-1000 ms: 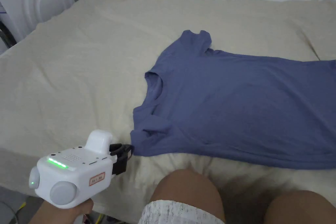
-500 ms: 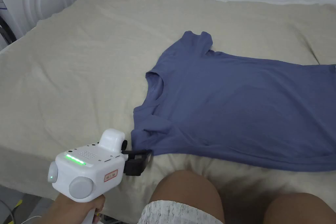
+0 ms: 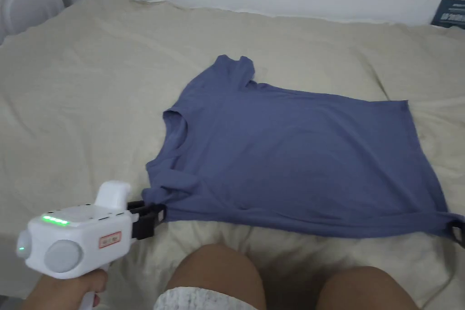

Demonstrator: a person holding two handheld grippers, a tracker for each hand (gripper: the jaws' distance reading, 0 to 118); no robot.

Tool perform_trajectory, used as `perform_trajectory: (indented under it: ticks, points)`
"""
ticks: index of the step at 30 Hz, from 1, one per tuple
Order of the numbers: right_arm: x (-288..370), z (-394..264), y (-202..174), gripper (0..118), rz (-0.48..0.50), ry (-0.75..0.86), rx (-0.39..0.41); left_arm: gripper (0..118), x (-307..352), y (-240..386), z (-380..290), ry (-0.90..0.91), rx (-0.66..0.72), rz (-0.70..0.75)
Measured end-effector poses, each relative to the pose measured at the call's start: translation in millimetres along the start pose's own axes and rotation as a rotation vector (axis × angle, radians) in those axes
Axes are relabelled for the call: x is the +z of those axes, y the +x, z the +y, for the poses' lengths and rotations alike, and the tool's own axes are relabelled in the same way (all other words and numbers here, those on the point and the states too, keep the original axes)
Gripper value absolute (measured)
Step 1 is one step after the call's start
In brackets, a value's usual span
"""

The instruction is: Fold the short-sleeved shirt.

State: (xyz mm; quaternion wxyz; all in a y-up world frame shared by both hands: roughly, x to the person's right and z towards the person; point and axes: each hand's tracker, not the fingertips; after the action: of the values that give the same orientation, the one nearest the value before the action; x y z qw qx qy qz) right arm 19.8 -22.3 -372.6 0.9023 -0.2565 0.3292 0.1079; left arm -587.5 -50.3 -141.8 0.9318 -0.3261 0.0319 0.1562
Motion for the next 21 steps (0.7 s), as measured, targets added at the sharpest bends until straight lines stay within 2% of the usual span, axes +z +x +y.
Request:
perform_trajectory:
  ticks: [21]
  points:
    - [33, 6, -6, 3, 0.012, 0.062, -0.024, 14, 54, 9, 17, 0.078, 0.004, -0.028]
